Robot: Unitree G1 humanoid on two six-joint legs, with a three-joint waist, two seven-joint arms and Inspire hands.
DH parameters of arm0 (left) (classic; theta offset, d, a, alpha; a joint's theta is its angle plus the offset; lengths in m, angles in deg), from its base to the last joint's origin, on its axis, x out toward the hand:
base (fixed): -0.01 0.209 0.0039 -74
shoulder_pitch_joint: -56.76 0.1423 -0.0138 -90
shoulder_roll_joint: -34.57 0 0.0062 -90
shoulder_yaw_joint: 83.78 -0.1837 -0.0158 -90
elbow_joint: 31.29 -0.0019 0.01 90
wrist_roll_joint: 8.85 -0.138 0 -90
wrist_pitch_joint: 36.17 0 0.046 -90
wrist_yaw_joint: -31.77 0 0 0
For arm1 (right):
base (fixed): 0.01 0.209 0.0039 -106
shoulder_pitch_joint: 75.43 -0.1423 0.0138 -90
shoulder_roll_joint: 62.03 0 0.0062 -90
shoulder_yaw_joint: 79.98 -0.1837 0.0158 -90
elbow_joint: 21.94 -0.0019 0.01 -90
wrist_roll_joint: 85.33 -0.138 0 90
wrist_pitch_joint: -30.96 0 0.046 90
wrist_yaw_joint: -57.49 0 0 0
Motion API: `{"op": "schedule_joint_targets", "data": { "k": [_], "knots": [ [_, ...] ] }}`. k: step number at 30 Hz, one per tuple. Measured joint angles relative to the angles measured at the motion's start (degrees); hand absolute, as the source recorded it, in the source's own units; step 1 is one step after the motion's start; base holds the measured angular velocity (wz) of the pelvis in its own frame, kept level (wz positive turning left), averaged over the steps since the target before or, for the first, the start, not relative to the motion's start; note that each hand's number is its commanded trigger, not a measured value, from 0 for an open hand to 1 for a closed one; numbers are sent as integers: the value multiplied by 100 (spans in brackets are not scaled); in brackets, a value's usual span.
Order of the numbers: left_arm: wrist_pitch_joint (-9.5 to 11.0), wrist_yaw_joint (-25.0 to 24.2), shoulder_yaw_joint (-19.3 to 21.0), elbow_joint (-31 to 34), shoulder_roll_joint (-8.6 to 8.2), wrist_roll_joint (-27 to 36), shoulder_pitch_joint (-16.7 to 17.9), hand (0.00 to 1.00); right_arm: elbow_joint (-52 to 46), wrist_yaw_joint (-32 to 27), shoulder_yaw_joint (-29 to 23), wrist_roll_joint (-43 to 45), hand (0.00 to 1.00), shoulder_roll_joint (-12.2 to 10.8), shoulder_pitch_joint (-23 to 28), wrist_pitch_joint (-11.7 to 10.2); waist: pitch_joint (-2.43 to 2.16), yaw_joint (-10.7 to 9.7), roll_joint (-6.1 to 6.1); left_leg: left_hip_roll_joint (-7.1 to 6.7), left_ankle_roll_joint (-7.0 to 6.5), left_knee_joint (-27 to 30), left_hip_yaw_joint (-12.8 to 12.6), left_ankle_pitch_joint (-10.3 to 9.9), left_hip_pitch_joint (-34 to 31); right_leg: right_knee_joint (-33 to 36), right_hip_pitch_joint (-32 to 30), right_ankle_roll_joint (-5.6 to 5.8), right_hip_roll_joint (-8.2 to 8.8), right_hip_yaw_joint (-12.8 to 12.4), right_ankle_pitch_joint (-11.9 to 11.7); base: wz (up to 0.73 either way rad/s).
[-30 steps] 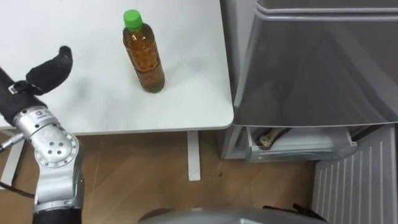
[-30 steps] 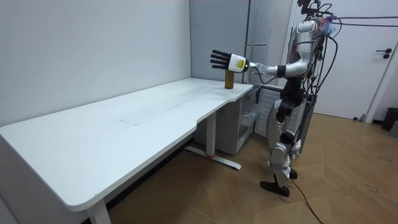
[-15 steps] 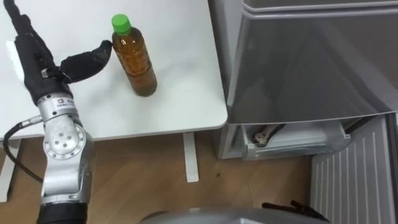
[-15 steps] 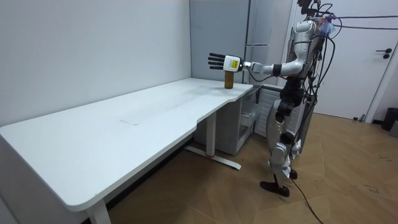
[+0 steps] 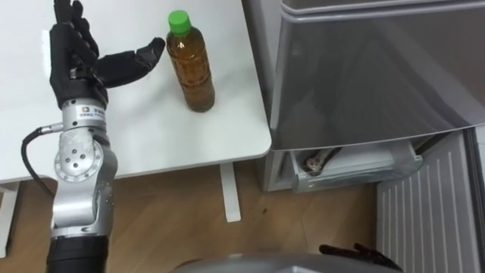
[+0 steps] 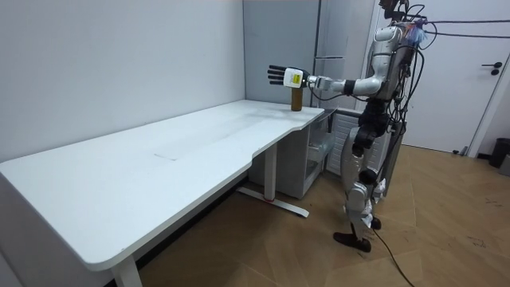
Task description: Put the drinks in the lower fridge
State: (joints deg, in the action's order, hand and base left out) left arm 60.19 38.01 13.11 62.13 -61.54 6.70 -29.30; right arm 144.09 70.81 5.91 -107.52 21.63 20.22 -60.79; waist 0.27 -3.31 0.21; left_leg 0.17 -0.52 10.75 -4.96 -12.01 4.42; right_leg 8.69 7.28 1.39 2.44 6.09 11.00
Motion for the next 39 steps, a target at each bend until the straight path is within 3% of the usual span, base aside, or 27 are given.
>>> {"op": "schedule_joint_targets", "data": {
  "k": [9,23,34,39],
  "knots": [
    [-240,-411,3,-1,0,178,-1,0,4,-3,3,-1,0,2,1,55,-1,9,5,2,1,15,-14,0,10,7,9,0,-2,-1,0,0],
    [-277,-466,42,-9,-2,178,7,0,-28,-24,-58,-1,0,24,21,54,6,70,34,7,2,-7,-102,0,15,7,1,-1,-9,-86,-1,-1],
    [-289,-278,561,-9,-7,419,76,0,-53,2,-219,43,0,21,76,60,-5,77,32,8,2,17,-95,-1,24,7,3,-1,-5,-52,-1,0],
    [-289,-272,829,-9,-6,421,76,0,-73,5,-292,49,0,25,135,62,-36,88,54,14,4,33,-85,-3,24,17,6,-5,-6,-44,-3,0]
  ]
}}
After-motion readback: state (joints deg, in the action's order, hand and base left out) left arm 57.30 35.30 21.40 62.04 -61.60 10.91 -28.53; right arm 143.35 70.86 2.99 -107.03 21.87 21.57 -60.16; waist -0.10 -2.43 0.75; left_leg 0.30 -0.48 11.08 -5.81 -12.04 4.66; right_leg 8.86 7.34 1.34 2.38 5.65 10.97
